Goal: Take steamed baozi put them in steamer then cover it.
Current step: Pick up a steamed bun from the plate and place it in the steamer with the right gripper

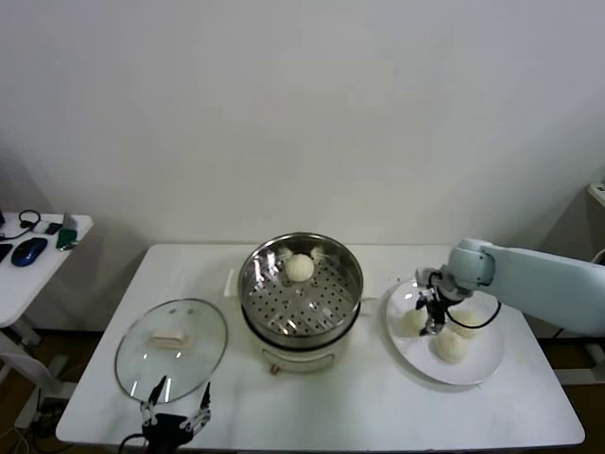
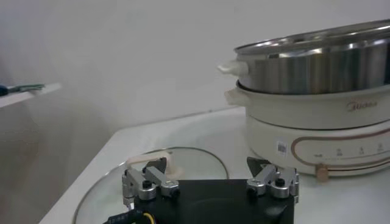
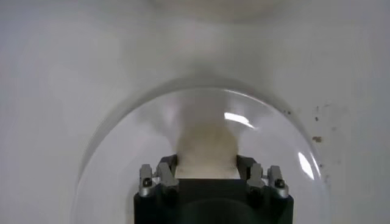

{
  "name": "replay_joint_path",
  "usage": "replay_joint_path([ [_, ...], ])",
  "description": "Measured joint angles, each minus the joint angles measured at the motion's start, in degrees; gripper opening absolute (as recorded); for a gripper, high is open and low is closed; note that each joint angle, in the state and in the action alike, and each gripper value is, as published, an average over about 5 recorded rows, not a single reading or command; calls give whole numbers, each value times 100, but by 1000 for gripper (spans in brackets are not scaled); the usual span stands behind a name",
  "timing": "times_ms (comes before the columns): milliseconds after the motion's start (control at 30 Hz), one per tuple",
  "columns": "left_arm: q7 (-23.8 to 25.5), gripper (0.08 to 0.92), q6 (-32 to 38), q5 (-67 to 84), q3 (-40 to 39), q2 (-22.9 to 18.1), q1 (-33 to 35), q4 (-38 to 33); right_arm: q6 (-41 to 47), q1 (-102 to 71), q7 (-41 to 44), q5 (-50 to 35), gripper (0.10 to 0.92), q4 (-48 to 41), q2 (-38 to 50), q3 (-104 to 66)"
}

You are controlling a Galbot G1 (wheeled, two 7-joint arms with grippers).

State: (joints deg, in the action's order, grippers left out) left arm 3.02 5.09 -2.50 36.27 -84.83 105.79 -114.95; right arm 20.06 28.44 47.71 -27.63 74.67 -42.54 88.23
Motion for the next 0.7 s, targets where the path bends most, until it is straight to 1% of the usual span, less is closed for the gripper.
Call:
replay_joint_path([
  [200, -2, 823, -7, -14, -13, -1, -4, -44, -146, 1227, 339, -513, 653, 80, -178, 429],
  [367, -3, 823, -28, -15, -14, 14, -22, -94, -143, 2169, 514, -1112, 653, 227, -535, 560],
  [567, -11, 823, -36, 11, 13, 36, -47, -158, 55, 2723, 434, -1815, 653, 556, -1205, 431],
  [700, -18, 823, -34, 14, 18, 38, -31, -197, 231, 2759, 249, -2092, 653, 707, -1745, 354],
])
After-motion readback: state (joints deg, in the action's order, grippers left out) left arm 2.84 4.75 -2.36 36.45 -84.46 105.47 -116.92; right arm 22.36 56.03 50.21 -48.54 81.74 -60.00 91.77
